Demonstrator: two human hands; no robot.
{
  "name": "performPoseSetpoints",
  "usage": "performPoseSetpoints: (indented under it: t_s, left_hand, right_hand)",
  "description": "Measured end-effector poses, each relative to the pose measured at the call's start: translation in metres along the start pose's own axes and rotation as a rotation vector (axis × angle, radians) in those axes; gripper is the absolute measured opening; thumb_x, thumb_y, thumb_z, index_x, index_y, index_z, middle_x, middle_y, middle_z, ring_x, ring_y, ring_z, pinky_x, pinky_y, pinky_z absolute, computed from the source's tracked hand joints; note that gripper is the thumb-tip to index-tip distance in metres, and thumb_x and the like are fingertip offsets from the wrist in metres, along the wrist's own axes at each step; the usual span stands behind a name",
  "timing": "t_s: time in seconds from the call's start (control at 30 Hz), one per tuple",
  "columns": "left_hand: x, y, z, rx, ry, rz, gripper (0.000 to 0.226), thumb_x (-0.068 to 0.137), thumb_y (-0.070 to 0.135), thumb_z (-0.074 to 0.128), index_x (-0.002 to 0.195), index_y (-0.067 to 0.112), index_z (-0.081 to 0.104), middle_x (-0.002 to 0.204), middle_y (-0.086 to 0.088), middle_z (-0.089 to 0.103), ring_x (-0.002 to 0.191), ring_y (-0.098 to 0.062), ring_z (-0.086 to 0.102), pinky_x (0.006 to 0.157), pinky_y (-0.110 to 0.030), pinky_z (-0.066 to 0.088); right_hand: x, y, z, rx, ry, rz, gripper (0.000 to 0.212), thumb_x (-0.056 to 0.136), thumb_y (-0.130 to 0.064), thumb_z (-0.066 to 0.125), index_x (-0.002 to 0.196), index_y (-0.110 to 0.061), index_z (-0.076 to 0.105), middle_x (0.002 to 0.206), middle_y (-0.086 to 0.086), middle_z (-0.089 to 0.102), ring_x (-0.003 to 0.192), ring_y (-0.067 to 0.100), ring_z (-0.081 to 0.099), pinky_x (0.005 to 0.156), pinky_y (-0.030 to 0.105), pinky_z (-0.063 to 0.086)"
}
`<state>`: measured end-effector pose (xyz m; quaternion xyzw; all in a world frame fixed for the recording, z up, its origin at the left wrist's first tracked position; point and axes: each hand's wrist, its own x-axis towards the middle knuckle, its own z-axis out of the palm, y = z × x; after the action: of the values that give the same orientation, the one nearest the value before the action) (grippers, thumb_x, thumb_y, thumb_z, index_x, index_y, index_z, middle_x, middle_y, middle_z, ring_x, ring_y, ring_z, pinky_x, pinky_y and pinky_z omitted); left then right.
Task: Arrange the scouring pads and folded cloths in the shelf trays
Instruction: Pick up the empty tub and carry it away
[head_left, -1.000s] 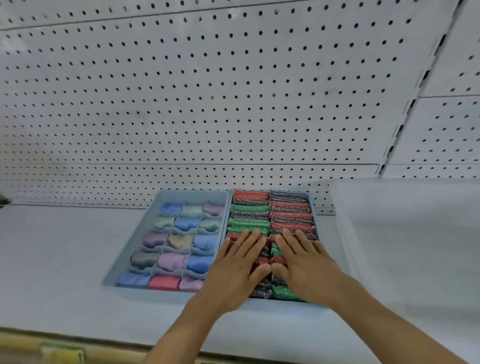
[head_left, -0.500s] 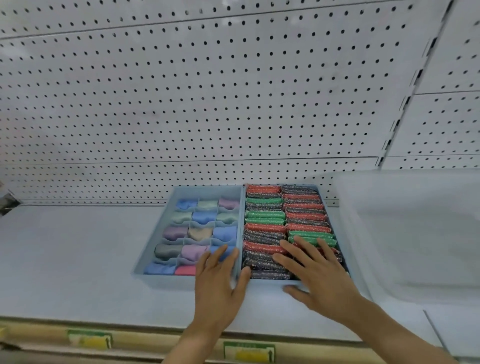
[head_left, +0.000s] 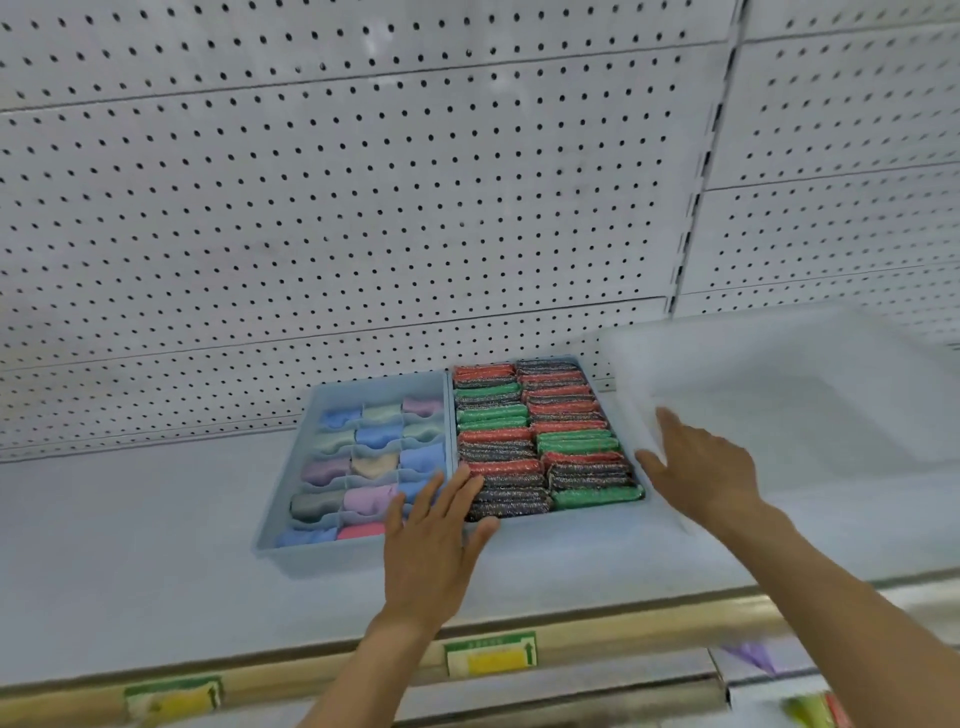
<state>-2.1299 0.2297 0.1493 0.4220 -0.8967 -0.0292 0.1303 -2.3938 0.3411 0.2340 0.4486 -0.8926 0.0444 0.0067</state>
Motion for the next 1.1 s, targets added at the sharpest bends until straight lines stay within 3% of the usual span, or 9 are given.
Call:
performPoseSetpoints:
  t_s: [0.17, 0.3, 0.4, 0.6, 0.73, 0.8, 0.93, 1.03, 1.1]
  left_hand:
    - [0.003, -0.003, -0.001, 0.018, -0.073, -0.004, 0.068, 0.096, 0.067, 0.013, 0.145, 0.031, 0.044, 0.15, 0.016, 0.04, 0.139, -0.015, 0.041, 0.109, -0.047, 0.036]
    - [0.004, 0.003, -0.007, -0.031, -0.115, -0.038, 0.089, 0.078, 0.075, -0.014, 0.154, 0.035, 0.009, 0.159, 0.021, -0.002, 0.149, -0.007, -0.002, 0.12, -0.045, 0.003]
    - [0.011, 0.042, -0.023, -0.193, -0.097, -0.074, 0.095, 0.073, 0.077, -0.014, 0.155, 0.032, 0.0, 0.16, 0.019, -0.008, 0.147, -0.002, -0.013, 0.121, -0.04, -0.009]
    - [0.032, 0.17, -0.047, -0.589, -0.008, 0.166, 0.065, 0.098, 0.057, 0.028, 0.154, 0.025, 0.021, 0.161, 0.01, 0.015, 0.148, -0.009, 0.011, 0.121, -0.032, 0.011]
    - [0.064, 0.224, -0.049, -0.555, -0.116, 0.219, 0.065, 0.099, 0.044, 0.045, 0.154, 0.022, 0.019, 0.162, 0.005, 0.014, 0.148, -0.015, 0.015, 0.119, -0.033, 0.016]
    - [0.074, 0.244, -0.048, -0.527, -0.247, 0.157, 0.069, 0.098, 0.042, 0.049, 0.155, 0.023, 0.013, 0.163, 0.003, 0.009, 0.149, -0.018, 0.014, 0.119, -0.037, 0.018]
    - [0.083, 0.259, -0.029, -0.669, -0.435, -0.09, 0.074, 0.095, 0.035, 0.058, 0.155, 0.021, 0.016, 0.157, -0.004, 0.029, 0.136, -0.026, 0.041, 0.108, -0.036, 0.037]
    - [0.077, 0.263, -0.017, -0.884, -0.413, -0.186, 0.058, 0.094, 0.022, 0.062, 0.146, 0.021, 0.037, 0.135, -0.005, 0.055, 0.108, -0.019, 0.061, 0.083, -0.032, 0.053]
    - [0.068, 0.267, -0.018, -0.945, -0.347, -0.187, 0.045, 0.094, 0.013, 0.06, 0.136, 0.023, 0.046, 0.116, 0.002, 0.063, 0.091, -0.008, 0.062, 0.068, -0.024, 0.051]
  right_hand:
    - [-0.008, 0.021, -0.001, 0.018, 0.063, 0.024, 0.045, 0.094, -0.032, 0.046, 0.138, -0.024, 0.041, 0.112, 0.006, 0.065, 0.098, 0.028, 0.063, 0.072, 0.03, 0.045]
    - [-0.044, 0.049, -0.012, 0.153, 0.014, 0.018, 0.049, 0.085, -0.031, 0.055, 0.134, -0.027, 0.048, 0.119, -0.002, 0.063, 0.105, 0.023, 0.06, 0.081, 0.032, 0.049]
    - [-0.077, 0.074, -0.026, 0.316, -0.031, 0.009, 0.048, 0.083, -0.025, 0.058, 0.13, -0.031, 0.05, 0.121, -0.012, 0.061, 0.108, 0.017, 0.058, 0.083, 0.031, 0.048]
    - [-0.13, 0.145, -0.057, 0.382, -0.165, -0.121, 0.047, 0.076, -0.017, 0.058, 0.119, -0.036, 0.056, 0.112, -0.018, 0.063, 0.099, 0.005, 0.059, 0.082, 0.03, 0.05]
    - [-0.174, 0.206, -0.079, 0.447, -0.346, -0.181, 0.049, 0.071, -0.011, 0.052, 0.108, -0.043, 0.055, 0.102, -0.025, 0.062, 0.093, -0.007, 0.058, 0.083, 0.025, 0.051]
    - [-0.193, 0.231, -0.085, 0.434, -0.428, -0.197, 0.048, 0.072, -0.009, 0.05, 0.106, -0.043, 0.054, 0.1, -0.024, 0.061, 0.088, -0.008, 0.057, 0.077, 0.017, 0.048]
    - [-0.215, 0.266, -0.09, 0.432, -0.481, -0.223, 0.042, 0.076, -0.017, 0.052, 0.103, -0.049, 0.053, 0.103, -0.027, 0.059, 0.096, -0.002, 0.057, 0.084, 0.028, 0.051]
    - [-0.207, 0.283, -0.085, 0.636, -0.245, -0.156, 0.032, 0.082, -0.039, 0.071, 0.11, -0.046, 0.059, 0.117, -0.035, 0.056, 0.113, -0.015, 0.048, 0.098, 0.011, 0.036]
    - [-0.184, 0.301, -0.07, 0.663, 0.097, 0.001, 0.051, 0.081, -0.043, 0.07, 0.128, -0.041, 0.051, 0.135, -0.025, 0.049, 0.124, -0.003, 0.045, 0.105, 0.021, 0.035]
